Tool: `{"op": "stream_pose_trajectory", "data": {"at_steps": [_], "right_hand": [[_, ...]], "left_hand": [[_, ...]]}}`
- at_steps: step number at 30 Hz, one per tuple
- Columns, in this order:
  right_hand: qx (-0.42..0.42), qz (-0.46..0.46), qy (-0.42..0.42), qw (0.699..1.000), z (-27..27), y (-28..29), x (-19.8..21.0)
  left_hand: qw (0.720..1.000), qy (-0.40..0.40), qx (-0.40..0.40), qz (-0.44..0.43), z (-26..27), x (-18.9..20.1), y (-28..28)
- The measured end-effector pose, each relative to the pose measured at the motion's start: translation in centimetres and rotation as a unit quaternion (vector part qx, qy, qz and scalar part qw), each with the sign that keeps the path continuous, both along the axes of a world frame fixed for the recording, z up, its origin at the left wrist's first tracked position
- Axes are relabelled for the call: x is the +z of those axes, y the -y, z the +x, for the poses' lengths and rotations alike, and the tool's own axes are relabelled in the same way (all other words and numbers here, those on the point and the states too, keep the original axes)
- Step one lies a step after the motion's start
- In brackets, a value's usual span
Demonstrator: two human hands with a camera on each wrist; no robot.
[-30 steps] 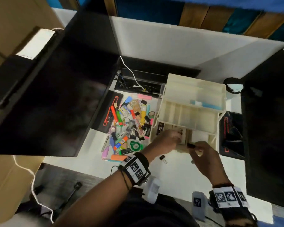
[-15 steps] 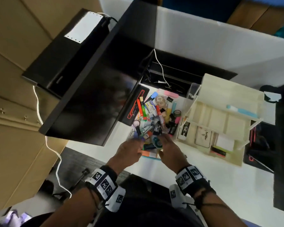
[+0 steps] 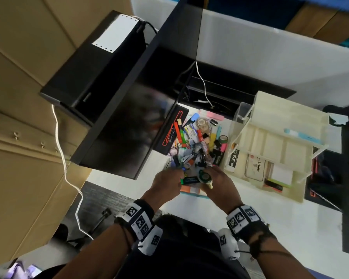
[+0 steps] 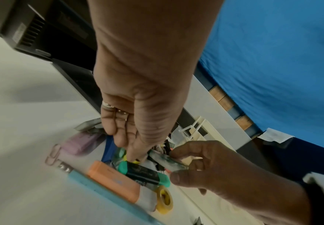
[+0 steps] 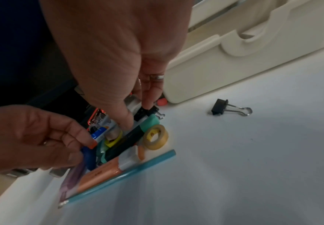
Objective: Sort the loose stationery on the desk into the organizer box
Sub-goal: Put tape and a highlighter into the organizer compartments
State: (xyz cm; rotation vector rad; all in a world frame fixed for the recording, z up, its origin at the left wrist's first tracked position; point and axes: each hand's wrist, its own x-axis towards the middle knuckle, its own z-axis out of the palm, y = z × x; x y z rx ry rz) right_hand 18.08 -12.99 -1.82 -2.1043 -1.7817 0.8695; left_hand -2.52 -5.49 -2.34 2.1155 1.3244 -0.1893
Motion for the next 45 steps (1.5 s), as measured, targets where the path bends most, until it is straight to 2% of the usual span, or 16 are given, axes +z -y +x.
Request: {"op": "stream_pose_trajectory", "data": {"at_steps": [5,6,8,10,12,13,16,19,21,22,30,31,36,38,41,45], "right_hand": [[-0.051,0.044,-0.043,0.997,-0.1,2.5,1.5],[-0.059,0.057,-0.058,0.995,-0.2,2.8,2.1],[-0.078,0.083,-0.09,0.989,-0.2,3.2,3.2],[-0.096,0.108,-0.13,0.981,-0.1,3.4,3.9],[-0.115,0.125,-0.177,0.97,0.3,3.6,4.3],[-0.13,0.127,-0.202,0.962,0.6,3.7,4.4],[-0.196,0.101,-0.306,0.926,1.6,3.8,4.4],[-0.302,0.086,-0.427,0.848,2.8,3.8,4.7],[-0.358,0.083,-0.456,0.811,3.6,4.0,4.9],[-0.372,0.078,-0.459,0.803,4.0,4.1,4.9],[-0.391,0.05,-0.438,0.808,6.0,4.4,4.9],[-0.41,0.057,-0.437,0.799,6.4,4.3,4.8],[-0.57,0.052,-0.415,0.707,10.3,3.9,3.3],[-0.593,0.029,-0.369,0.715,12.0,3.3,2.7],[-0.579,-0.015,-0.29,0.762,13.9,2.1,1.8],[-0.565,-0.086,-0.214,0.792,15.3,0.5,0.4]], "left_hand": [[0.999,0.034,0.032,0.024,0.4,0.9,-0.8],[0.998,0.044,0.04,0.017,0.7,0.9,-0.8],[0.989,0.12,0.076,-0.042,1.7,1.5,-0.8],[0.953,0.226,0.123,-0.159,3.2,2.6,-0.6],[0.889,0.313,0.178,-0.283,4.8,3.9,-0.3],[0.867,0.338,0.2,-0.306,5.5,4.1,-0.4],[0.855,0.366,0.216,-0.297,7.5,4.4,-0.7],[0.844,0.381,0.224,-0.302,9.1,4.4,-0.8],[0.842,0.385,0.221,-0.306,9.8,4.5,-0.6],[0.842,0.384,0.218,-0.309,10.1,4.3,-0.6],[0.853,0.366,0.212,-0.305,11.3,3.6,-0.3],[0.853,0.365,0.217,-0.303,11.3,3.5,-0.3],[0.875,0.337,0.21,-0.278,11.5,3.4,-0.3],[0.892,0.311,0.191,-0.268,11.5,3.2,-0.2],[0.913,0.276,0.153,-0.257,11.6,3.2,0.2],[0.926,0.266,0.116,-0.243,11.7,3.6,0.7]]}}
